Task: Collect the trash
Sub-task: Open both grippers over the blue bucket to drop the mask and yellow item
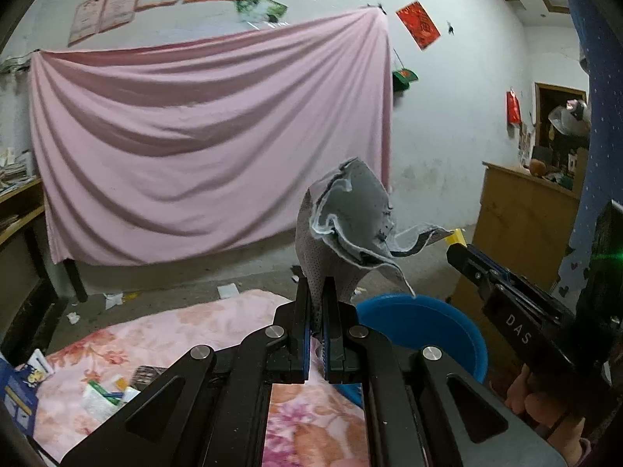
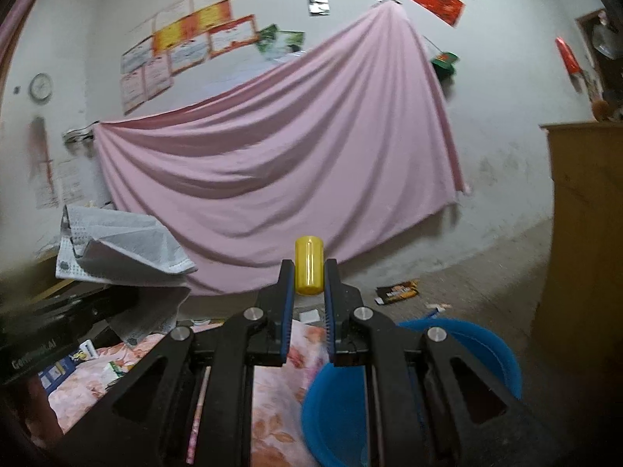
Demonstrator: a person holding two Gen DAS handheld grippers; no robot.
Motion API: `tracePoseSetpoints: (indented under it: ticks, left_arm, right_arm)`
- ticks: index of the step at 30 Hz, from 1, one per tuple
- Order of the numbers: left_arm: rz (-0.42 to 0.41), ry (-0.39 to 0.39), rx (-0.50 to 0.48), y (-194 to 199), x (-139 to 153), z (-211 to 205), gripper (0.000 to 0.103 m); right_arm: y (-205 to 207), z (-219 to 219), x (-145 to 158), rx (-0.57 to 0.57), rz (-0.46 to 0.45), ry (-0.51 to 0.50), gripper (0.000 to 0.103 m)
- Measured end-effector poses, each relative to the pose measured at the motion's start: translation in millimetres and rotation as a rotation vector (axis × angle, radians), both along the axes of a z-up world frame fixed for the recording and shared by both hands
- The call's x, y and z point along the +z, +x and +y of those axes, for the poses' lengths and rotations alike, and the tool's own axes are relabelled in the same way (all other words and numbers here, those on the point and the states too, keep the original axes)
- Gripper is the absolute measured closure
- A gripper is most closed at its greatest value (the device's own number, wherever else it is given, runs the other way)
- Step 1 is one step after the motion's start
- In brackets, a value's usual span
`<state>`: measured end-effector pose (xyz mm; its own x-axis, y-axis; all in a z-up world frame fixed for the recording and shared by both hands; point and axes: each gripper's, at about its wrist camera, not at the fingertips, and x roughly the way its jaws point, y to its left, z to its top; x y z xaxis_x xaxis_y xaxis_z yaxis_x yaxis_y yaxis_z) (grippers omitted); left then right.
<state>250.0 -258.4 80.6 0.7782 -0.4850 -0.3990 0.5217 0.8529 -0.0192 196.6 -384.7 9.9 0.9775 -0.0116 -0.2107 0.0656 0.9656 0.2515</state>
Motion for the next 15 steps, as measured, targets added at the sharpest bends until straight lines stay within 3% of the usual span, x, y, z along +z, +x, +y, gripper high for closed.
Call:
tracePoseSetpoints:
  ticks: [8, 15]
  left_arm:
    - [0.077, 0.044, -0.045, 8, -12, -41, 0.1]
    - [0.127, 0.072, -0.071, 8, -25, -44, 0.1]
  right_arm:
    - [1, -32, -14, -0.072, 0.109, 0.075, 0.061]
    - [10, -46, -28, -0.074, 0.206, 0.148, 0.061]
